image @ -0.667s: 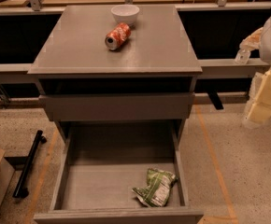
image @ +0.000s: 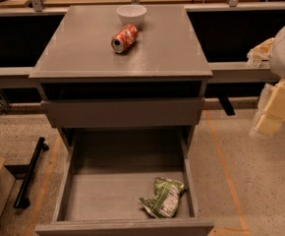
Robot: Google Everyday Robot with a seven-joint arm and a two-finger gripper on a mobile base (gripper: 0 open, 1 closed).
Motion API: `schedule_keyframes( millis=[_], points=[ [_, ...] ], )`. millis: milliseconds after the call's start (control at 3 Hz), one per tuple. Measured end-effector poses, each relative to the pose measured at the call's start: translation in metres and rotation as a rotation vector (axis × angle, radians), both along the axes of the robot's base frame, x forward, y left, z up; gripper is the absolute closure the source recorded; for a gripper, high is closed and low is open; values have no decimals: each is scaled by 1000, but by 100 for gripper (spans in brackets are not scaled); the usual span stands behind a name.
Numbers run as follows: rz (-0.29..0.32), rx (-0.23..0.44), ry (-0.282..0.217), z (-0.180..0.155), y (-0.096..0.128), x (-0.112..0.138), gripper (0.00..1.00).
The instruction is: Pick green jalapeno chip bag from middle drawer and place on counter
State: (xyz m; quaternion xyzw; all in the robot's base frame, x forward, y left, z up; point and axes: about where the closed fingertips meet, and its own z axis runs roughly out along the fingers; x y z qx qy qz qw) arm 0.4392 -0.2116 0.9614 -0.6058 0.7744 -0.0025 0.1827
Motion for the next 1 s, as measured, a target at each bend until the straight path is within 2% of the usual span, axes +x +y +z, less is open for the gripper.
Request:
schedule_keyframes(
  millis=[333,667,1000],
  points=[
    [18,123,5,-39,14,5,0],
    [25,201,4,-83,33,20,0],
    [16,210,-25,-86,36,29,0]
  ],
)
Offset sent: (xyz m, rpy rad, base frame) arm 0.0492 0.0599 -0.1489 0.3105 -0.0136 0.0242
